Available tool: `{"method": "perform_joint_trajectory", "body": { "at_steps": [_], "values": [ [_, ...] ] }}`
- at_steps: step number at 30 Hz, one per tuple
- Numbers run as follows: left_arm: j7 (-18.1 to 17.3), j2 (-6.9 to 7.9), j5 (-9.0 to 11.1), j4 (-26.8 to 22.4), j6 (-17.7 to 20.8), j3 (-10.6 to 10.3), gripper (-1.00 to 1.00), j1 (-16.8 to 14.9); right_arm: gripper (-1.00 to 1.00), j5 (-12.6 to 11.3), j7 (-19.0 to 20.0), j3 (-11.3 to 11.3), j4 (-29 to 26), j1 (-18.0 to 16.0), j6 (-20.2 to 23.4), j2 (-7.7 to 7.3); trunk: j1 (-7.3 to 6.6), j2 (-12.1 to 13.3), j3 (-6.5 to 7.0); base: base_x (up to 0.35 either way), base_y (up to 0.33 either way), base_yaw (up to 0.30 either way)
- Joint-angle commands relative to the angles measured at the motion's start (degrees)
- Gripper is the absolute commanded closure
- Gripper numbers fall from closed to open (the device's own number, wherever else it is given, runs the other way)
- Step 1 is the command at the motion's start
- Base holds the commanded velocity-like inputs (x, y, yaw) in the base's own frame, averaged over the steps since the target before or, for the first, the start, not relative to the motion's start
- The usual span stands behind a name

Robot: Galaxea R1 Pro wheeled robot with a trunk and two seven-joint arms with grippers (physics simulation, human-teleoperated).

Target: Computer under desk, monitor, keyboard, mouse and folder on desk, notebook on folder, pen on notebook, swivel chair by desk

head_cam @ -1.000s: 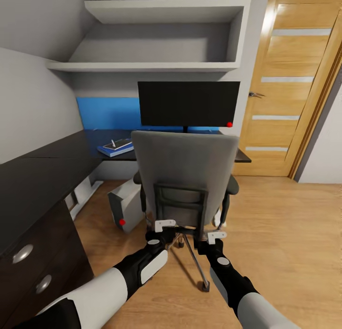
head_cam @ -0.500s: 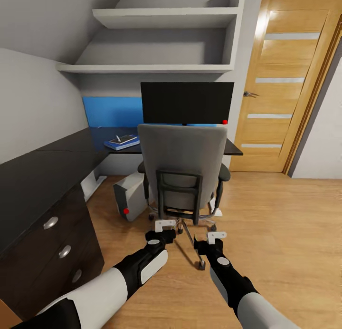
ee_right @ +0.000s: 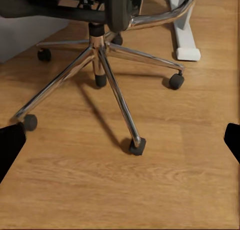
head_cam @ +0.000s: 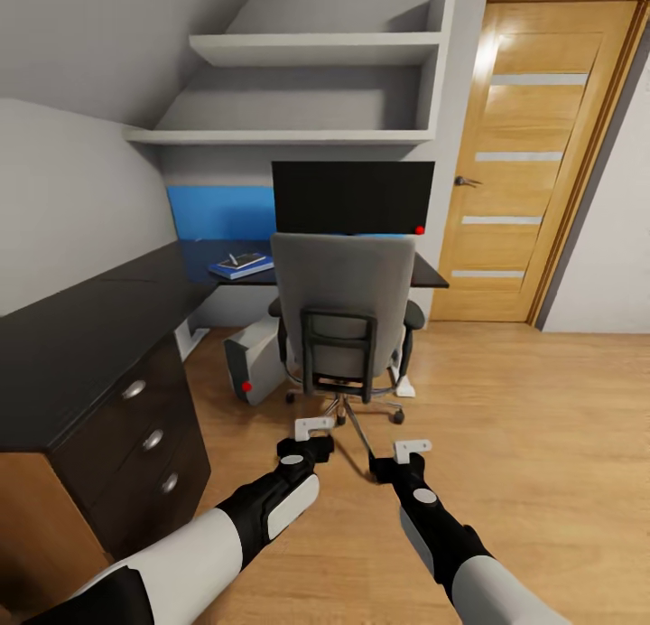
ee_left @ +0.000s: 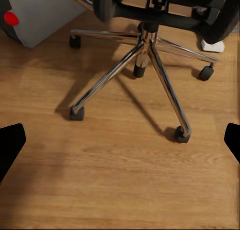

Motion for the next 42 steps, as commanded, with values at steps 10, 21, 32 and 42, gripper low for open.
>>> {"method": "perform_joint_trajectory", "body": {
  "at_steps": [10, 21, 32, 42],
  "values": [
    [0.4, 0.0, 0.1, 0.0, 0.3, -0.1, -1.0, -0.1, -1.0, 0.2, -0.5, 0.3, 0.1, 0.0, -0.1, -0.09, -2.25, 4.0, 1.75, -0.335, 0.0, 0.0],
    [0.6, 0.0, 2.8, -0.1, 0.3, 0.1, -1.0, -0.1, -1.0, 0.0, -0.6, 0.1, 0.0, 0.0, 0.0, -0.15, -4.66, 8.4, 3.72, -0.261, 0.0, 0.0],
    [0.5, 0.0, 6.9, 0.3, 0.5, 0.3, -1.0, -0.1, -1.0, 0.1, -0.7, -0.1, -0.1, 0.0, -0.1, -0.44, -7.08, 12.8, 5.7, -0.008, 0.0, 0.0],
    [0.3, 0.0, 7.3, 13.9, 0.7, 0.2, -1.0, -0.1, -1.0, 0.0, -0.7, -0.3, 0.4, 0.0, -2.4, -0.51, -9.28, 16.8, 7.49, 0.0, 0.0, 0.0]
  ]
}}
